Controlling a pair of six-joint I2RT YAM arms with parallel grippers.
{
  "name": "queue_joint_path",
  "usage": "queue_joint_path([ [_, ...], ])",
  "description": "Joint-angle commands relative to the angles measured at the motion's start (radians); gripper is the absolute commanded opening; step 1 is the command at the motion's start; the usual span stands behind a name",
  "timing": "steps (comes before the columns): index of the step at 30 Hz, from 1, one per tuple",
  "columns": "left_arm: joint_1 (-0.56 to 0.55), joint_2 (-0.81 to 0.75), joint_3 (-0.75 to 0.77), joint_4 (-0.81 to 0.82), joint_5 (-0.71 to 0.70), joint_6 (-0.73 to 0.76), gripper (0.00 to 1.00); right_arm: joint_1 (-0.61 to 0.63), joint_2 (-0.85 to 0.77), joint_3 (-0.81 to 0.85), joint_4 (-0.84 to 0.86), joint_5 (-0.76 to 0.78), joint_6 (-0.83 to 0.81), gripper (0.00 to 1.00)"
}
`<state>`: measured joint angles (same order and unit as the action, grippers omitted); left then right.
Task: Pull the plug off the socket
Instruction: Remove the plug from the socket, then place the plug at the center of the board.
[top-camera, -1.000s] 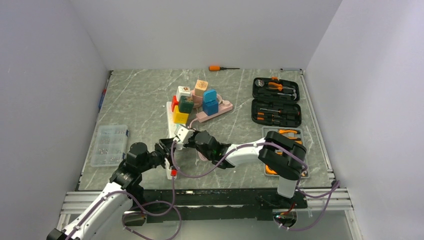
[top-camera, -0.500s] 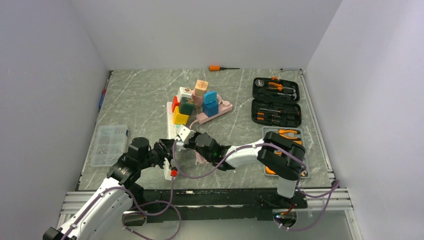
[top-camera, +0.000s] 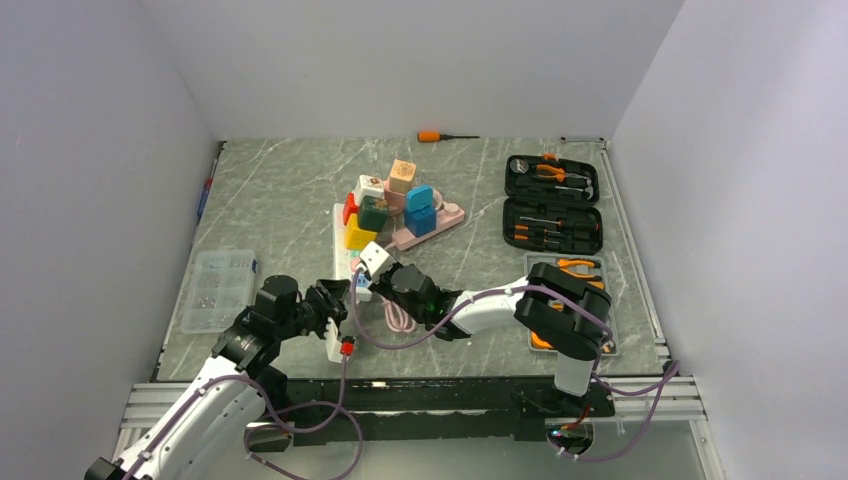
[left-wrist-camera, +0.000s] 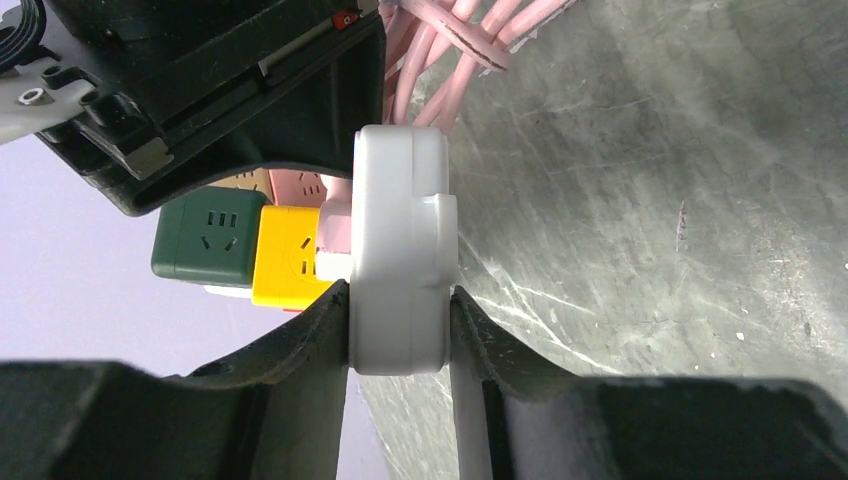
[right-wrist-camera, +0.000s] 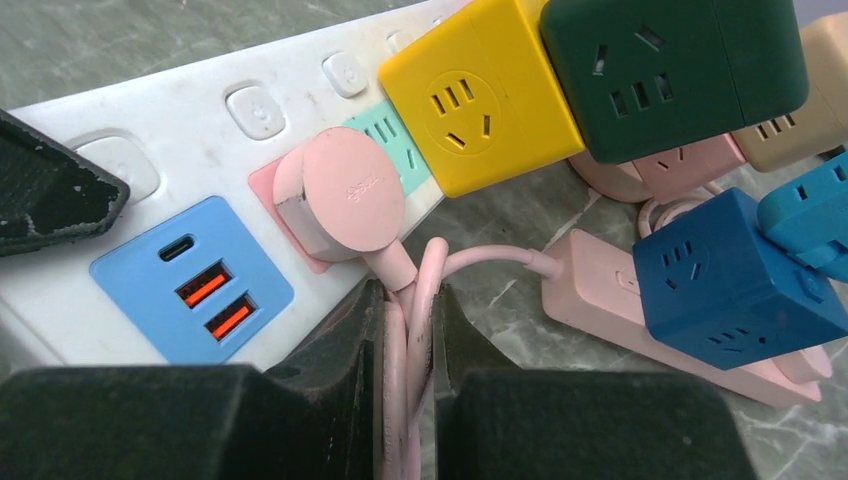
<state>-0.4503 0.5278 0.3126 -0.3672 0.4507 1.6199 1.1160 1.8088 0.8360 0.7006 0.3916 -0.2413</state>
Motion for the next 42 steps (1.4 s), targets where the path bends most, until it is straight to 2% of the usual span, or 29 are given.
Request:
queue_joint_path([
  [1, 0.0, -0.05, -0.019, -0.226, 0.025, -0.019, 0.0, -0.095, -0.067, 0.009, 0.215, 0.258, 0.065, 0.0],
  [15, 0.0, -0.04, -0.021, -0.285, 0.009, 0.01, 0.0, -0.129, -0.092, -0.026, 0.323, 0.325, 0.014, 0.0],
  [18, -0.001, -0.04, -0.023, -0.312, 0.007, 0.044, 0.0, -0.184, -0.141, -0.019, 0.228, 0.237, 0.09, 0.0],
  [21, 0.0, -0.04, -0.03, -0.297, 0.004, 0.053, 0.0, -0.186, -0.146, -0.009, 0.213, 0.208, 0.053, 0.0],
  [27, 0.0, 0.009, -0.025, -0.187, -0.032, -0.016, 0.0, -0.102, -0.115, -0.059, 0.25, 0.233, -0.015, 0.0],
  [34, 0.004, 0.096, -0.06, 0.055, -0.162, -0.188, 0.0, 0.011, -0.194, -0.253, 0.247, 0.32, 0.064, 0.0],
  [41, 0.016, 0.094, -0.12, 0.072, -0.172, -0.187, 0.0, 0.114, -0.336, -0.365, 0.049, 0.344, 0.249, 0.0],
  [42, 0.015, 0.095, -0.122, 0.059, -0.176, -0.185, 0.05, 0.123, -0.347, -0.373, 0.002, 0.334, 0.292, 0.0],
])
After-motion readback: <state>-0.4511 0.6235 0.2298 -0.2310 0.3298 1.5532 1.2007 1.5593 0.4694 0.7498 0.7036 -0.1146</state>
